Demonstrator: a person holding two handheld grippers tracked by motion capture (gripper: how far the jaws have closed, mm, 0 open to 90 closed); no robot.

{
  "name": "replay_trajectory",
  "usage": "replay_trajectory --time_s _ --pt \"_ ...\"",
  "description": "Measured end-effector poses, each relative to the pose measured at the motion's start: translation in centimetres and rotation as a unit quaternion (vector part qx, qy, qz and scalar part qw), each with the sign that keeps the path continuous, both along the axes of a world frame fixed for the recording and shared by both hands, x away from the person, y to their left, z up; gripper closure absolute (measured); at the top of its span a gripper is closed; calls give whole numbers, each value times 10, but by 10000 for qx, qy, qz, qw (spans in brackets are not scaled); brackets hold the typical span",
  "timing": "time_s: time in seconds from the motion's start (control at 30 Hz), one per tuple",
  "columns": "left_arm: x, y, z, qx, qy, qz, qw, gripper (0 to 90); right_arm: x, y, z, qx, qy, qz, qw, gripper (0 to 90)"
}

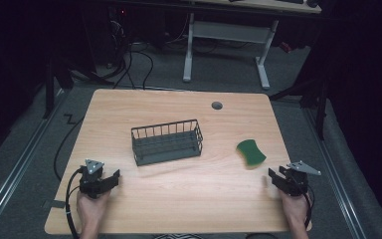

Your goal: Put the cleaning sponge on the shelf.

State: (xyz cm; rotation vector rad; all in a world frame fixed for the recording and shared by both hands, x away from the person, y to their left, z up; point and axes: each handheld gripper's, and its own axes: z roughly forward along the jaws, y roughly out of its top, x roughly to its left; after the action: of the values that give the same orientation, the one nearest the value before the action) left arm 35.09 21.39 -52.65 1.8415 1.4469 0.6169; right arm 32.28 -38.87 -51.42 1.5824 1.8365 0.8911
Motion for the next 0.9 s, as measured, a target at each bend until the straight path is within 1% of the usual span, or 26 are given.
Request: replay_trajectory --time_s 0.03,0.1,0.13,0.17,0.2,0.23,0.3,0.37,0.43,0.5,0.63,0.67,0.73,0.77,0.83,0.9 --pt "-1 -1 3 -37 -62 -24 10000 341 1 3 6 26 -96 99 9999 534" --pt "-3 -5 10 -91 -146 -118 9998 343 3 12 17 70 -216 344 9992 542" --pt "-4 -7 13 -105 -154 -178 9997 343 6 18 23 60 -246 488 9985 546" --pt "-4 -9 16 -94 -191 -231 9995 343 9 26 28 62 -274 623 9977 549" --pt "-4 -11 18 -102 -178 -272 9994 343 16 40 35 138 -288 896 9955 557" --pt "-4 -14 20 -105 -179 -299 9993 343 16 40 35 138 -288 896 9955 557" --pt "-3 -18 23 -103 -161 -337 9992 342 25 55 39 264 -274 1153 9926 571" --pt "-1 -22 24 -129 -147 -385 9991 338 35 70 40 363 -217 1391 9894 582" --pt "1 -26 24 -158 -85 -434 9989 342 46 86 38 404 -141 1617 9859 593" --pt "2 -29 25 -187 -68 -479 9987 378 56 101 34 525 -29 1822 9819 594" --pt "5 -36 26 -240 -1 -550 9982 402 71 130 26 604 134 2081 9761 593" --pt "6 -37 26 -269 8 -561 9981 402 75 137 24 587 137 2137 9750 595" --pt "9 -40 26 -274 36 -610 9978 408 80 149 23 642 186 2210 9730 598" --pt "10 -41 26 -291 39 -625 9976 426 83 155 22 688 186 2228 9723 599" --pt "13 -43 26 -273 73 -647 9975 443 87 162 22 702 154 2242 9719 603" --pt "16 -44 25 -295 115 -612 9976 455 91 169 22 701 153 2257 9715 612"
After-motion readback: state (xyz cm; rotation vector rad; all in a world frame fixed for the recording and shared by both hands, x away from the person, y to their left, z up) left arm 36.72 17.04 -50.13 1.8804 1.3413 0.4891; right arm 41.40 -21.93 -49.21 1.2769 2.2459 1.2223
